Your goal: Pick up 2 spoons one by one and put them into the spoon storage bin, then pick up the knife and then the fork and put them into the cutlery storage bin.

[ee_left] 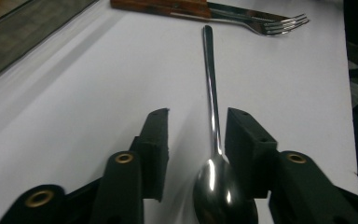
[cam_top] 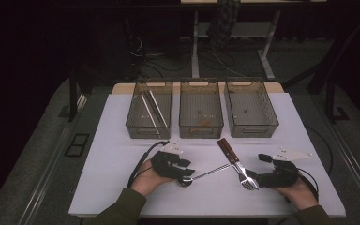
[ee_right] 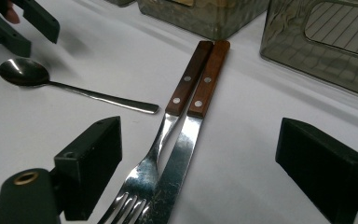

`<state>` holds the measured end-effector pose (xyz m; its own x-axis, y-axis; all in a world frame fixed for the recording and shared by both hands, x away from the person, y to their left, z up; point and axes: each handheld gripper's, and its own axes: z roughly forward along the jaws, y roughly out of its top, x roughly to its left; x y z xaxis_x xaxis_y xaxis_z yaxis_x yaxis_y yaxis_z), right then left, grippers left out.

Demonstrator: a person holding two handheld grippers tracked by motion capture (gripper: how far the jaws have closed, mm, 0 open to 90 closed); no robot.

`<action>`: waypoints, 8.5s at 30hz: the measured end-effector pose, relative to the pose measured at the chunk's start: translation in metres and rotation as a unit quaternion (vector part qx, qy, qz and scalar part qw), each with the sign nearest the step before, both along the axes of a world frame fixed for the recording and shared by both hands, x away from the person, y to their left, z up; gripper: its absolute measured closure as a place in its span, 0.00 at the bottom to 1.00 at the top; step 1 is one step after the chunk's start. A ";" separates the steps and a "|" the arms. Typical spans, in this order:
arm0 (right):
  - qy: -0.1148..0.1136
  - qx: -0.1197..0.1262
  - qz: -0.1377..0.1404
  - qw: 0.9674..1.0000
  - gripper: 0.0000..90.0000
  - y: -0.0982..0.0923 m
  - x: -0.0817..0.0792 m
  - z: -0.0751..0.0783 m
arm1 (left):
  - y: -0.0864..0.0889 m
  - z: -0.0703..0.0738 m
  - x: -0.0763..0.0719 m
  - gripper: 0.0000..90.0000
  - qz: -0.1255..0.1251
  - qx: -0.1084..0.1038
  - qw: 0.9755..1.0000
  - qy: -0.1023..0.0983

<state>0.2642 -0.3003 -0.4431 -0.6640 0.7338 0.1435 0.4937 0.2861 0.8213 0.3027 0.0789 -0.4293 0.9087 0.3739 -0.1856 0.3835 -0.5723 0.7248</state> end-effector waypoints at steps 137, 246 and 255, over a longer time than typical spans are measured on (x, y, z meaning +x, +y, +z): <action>-0.005 0.007 0.004 1.000 0.12 0.003 0.000 -0.001 | -0.020 0.059 0.120 0.97 0.176 -0.020 0.978 -0.113; 0.101 -0.150 0.080 0.980 1.00 0.070 0.020 0.004 | 0.069 -0.008 -0.030 0.00 0.076 -0.045 0.995 -0.054; 0.100 -0.164 0.062 0.979 1.00 0.060 0.020 0.005 | 0.070 -0.008 -0.030 0.00 0.077 -0.046 0.995 -0.054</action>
